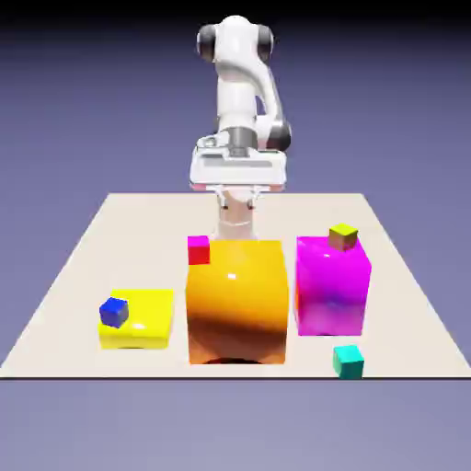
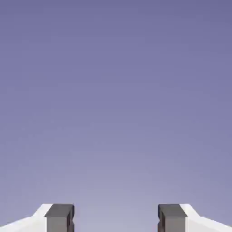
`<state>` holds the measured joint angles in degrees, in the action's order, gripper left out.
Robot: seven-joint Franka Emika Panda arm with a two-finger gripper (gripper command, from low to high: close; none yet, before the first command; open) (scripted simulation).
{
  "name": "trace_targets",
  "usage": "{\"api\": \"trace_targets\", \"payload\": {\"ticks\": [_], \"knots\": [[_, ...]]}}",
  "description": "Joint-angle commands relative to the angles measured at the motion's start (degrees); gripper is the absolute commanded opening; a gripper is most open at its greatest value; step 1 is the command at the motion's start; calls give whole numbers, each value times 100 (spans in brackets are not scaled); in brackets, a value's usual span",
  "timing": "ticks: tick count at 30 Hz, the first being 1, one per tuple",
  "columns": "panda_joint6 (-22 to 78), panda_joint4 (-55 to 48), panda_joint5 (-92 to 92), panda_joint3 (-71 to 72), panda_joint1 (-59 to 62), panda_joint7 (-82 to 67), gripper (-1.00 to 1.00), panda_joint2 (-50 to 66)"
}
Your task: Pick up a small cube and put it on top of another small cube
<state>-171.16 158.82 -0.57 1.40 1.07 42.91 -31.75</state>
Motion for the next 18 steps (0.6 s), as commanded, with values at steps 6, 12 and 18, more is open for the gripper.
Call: {"api": "trace_targets", "payload": {"ticks": [6, 12, 18], "knots": [[1263, -1239, -854, 447, 254, 1114, 0, 1172], [2334, -2378, -1776, 769, 296, 2357, 0, 2418], [3404, -3516, -2698, 1091, 339, 3601, 0, 3664]]}}
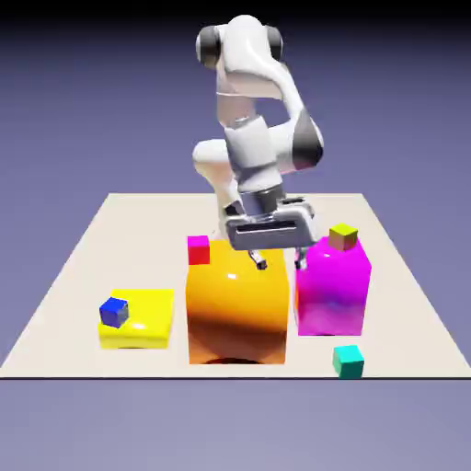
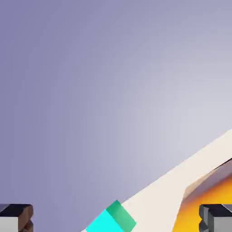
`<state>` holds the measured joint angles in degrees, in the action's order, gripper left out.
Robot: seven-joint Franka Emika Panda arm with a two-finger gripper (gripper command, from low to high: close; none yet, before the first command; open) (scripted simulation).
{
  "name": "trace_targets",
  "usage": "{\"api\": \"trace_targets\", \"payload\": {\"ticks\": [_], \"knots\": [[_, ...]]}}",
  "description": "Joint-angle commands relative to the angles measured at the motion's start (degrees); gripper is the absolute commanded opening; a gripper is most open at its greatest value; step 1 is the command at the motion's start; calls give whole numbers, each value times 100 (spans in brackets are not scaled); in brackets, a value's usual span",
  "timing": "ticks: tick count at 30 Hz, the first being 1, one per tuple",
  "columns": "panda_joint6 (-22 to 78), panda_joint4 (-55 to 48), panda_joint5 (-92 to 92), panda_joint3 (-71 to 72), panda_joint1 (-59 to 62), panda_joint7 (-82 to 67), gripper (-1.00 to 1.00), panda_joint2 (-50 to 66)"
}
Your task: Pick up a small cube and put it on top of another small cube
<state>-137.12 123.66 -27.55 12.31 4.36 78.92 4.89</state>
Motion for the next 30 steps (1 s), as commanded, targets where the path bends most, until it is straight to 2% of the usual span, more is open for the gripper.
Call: {"api": "trace_targets", "payload": {"ticks": [1, 8, 14, 16, 21, 22, 27, 30], "knots": [[179, -190, -154, 54, 17, 208, 0, 208], [435, -865, -1270, -129, -753, 1863, 0, 1648], [-588, -396, -1771, -839, -1998, 2770, 0, 2220], [-665, -360, -1809, -892, -2091, 2838, 0, 2263], [-1255, -741, -2232, -624, -2143, 2458, 0, 3190], [-1255, -741, -2232, -624, -2143, 2458, -100, 3190], [-728, -401, -1854, -864, -2097, 2798, -100, 2360], [-133, -315, -1805, -730, -2006, 2345, -100, 1813]]}}
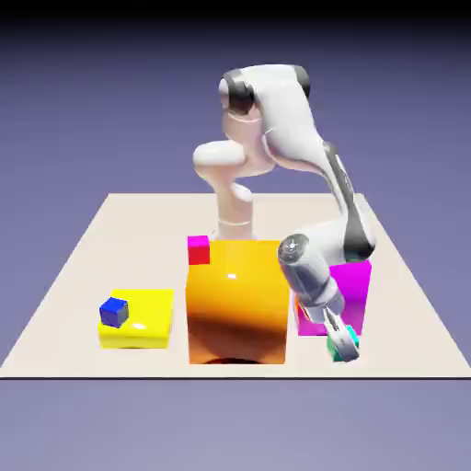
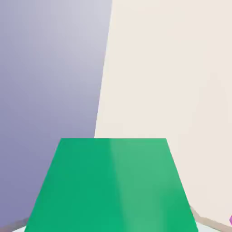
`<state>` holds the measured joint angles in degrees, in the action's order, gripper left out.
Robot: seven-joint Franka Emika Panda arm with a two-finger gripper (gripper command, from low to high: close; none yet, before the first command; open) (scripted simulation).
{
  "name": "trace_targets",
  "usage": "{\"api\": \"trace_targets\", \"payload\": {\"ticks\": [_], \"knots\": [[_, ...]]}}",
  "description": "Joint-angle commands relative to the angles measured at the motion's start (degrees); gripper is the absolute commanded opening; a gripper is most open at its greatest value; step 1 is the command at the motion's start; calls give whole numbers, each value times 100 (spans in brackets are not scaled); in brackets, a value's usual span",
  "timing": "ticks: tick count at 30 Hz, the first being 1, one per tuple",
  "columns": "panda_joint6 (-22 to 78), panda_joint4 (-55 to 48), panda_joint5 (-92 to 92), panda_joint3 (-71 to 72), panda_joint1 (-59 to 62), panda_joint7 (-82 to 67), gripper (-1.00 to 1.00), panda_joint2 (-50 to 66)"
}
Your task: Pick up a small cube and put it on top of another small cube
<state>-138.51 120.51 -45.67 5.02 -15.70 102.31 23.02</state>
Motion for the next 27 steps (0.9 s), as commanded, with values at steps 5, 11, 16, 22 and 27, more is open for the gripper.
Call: {"api": "trace_targets", "payload": {"ticks": [5, 11, 16, 22, 27], "knots": [[1229, 142, 285, 142, -52, -848, -100, -1039], [2688, 369, 1026, -47, -496, -1432, -100, -2284], [3876, 618, 2088, -600, -1283, -1423, -100, -3307], [3956, 866, 2446, -510, -1295, -1252, -100, -3506], [3537, 1273, 2187, 527, -356, -1466, -100, -3461]]}}
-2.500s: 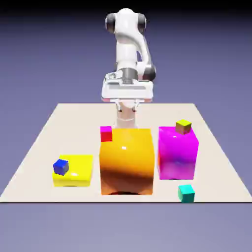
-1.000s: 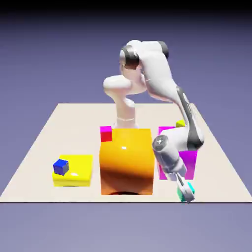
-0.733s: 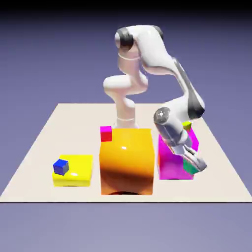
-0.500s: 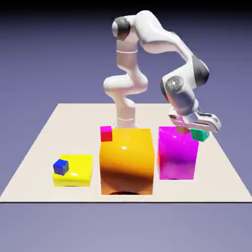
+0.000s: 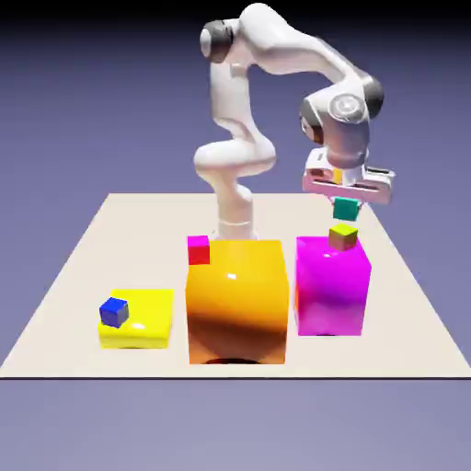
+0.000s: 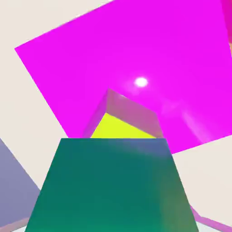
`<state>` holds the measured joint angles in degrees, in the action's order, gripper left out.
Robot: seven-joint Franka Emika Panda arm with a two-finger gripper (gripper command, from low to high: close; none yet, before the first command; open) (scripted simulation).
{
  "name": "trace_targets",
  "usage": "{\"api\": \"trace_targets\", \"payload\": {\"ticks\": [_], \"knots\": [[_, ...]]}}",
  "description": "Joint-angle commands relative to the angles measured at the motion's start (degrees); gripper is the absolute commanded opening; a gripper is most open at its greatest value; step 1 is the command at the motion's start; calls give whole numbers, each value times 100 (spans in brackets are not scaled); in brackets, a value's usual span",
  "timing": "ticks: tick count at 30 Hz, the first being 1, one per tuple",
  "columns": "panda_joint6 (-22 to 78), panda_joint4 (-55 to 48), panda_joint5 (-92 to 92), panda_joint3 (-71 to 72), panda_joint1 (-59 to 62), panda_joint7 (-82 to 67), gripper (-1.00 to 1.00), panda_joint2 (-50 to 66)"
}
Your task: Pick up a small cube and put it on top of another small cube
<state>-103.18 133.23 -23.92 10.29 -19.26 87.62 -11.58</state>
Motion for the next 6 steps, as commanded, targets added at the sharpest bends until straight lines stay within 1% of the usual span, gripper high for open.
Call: {"api": "trace_targets", "payload": {"ticks": [1, 3, 4, 5, 6], "knots": [[-79, 81, -41, 208, 188, -40, -100, 9], [-247, 244, -145, 623, 564, -126, -100, 27], [-248, 245, -145, 627, 567, -127, -100, 27], [-248, 245, -145, 627, 567, -127, 100, 27], [-248, 245, -145, 627, 567, -127, 100, 27]]}}
